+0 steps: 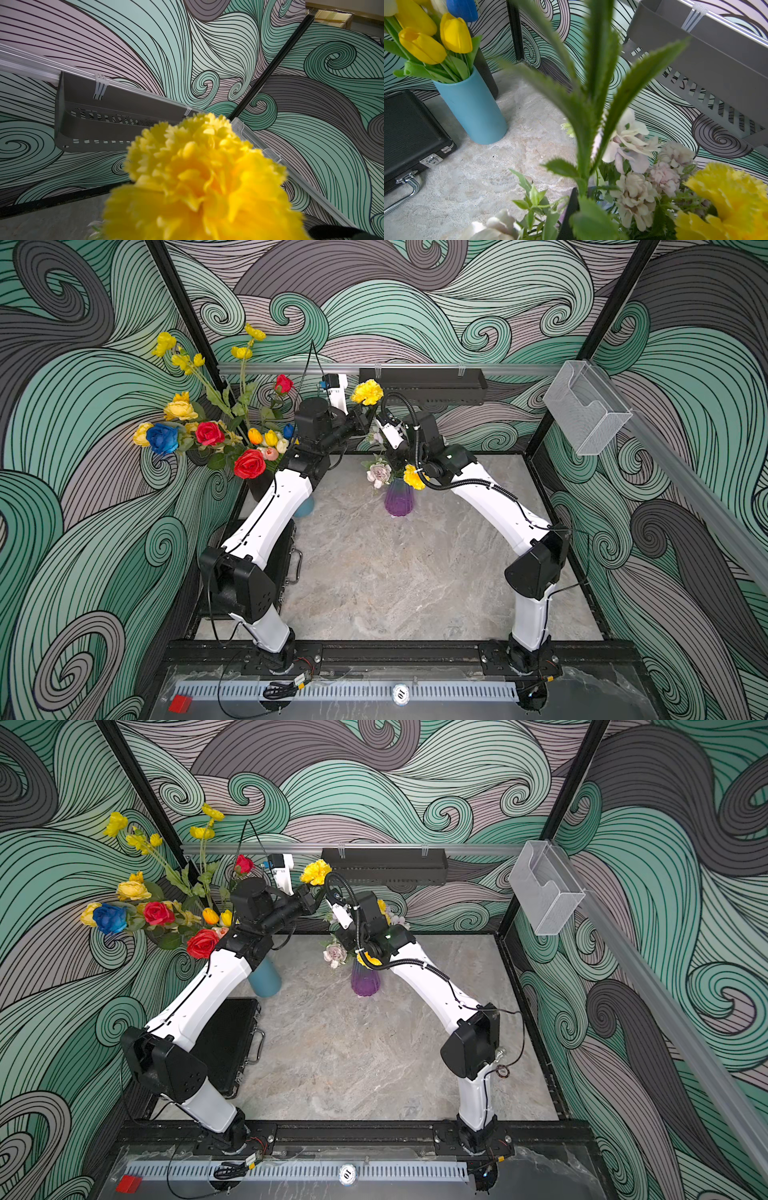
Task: Pick out yellow flowers from the vase
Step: Pick up the flower from the vase.
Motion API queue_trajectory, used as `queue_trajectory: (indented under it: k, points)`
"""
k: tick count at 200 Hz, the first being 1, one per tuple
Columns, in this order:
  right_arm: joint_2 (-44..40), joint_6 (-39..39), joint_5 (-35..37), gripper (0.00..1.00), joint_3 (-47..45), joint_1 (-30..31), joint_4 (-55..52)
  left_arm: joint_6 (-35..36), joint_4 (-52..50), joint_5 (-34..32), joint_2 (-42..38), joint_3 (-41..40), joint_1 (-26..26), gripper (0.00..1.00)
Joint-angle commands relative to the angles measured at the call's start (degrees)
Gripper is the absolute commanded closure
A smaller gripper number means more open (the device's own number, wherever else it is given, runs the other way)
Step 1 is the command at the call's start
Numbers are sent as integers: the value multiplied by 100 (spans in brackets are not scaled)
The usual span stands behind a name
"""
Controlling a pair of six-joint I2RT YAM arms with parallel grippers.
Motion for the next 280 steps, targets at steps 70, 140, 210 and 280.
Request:
queue_trajectory:
  k: [70, 140, 210, 280]
  points:
    - [-31, -191, 446, 83, -144, 25, 268, 42, -37, -265, -219, 132, -46, 86]
    - [-98, -223, 374, 92, -318, 26, 392, 15, -38, -301, -186, 99, -48, 86]
    - [-325, -261, 276, 100, -617, 32, 617, -11, -29, -302, -151, 130, -45, 86]
    - [-512, -165, 207, 100, -672, 17, 682, 39, -160, -323, -318, 38, -36, 82]
